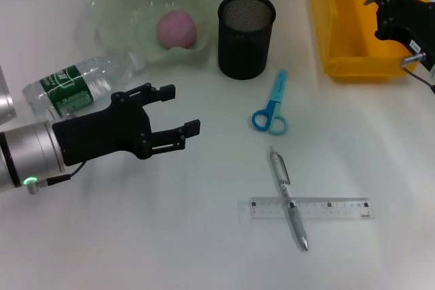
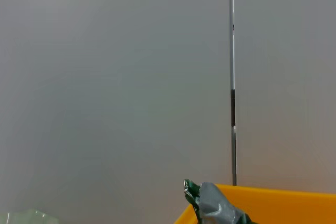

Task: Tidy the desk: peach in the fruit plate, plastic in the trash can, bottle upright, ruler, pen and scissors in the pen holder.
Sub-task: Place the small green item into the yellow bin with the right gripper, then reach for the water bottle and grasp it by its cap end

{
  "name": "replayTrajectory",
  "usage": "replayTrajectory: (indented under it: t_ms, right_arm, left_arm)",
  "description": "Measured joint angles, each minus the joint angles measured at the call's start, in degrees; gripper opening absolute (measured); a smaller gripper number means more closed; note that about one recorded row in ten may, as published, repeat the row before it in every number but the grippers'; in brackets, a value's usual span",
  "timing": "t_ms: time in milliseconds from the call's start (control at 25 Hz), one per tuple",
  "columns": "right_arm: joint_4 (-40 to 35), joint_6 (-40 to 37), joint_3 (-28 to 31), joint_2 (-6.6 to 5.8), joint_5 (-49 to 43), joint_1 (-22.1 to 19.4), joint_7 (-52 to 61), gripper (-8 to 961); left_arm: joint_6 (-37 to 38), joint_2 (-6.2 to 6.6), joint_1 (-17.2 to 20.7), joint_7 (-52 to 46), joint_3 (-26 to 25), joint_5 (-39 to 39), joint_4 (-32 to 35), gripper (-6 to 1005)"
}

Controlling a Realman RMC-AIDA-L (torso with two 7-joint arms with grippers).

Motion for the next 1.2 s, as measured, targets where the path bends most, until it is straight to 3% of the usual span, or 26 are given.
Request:
replayTrajectory:
  t_ms: [640,840,1200]
  right_arm:
    - [0.0,-0.3,-0.1,0.0,0.0,0.1,2.0,168]
    - [0.0,-0.4,-0.1,0.01,0.0,0.1,2.0,404]
    - [0.0,-0.4,0.0,0.09,0.0,0.1,2.6,638]
  left_arm:
    - [0.1,-0.09,0.2,0.0,-0.1,-0.1,-0.1,813]
    - [0.5,-0.09,0.3,0.0,-0.1,-0.1,0.0,813]
    - [0.9,-0.09,0.3,0.0,-0.2,-0.1,-0.1,812]
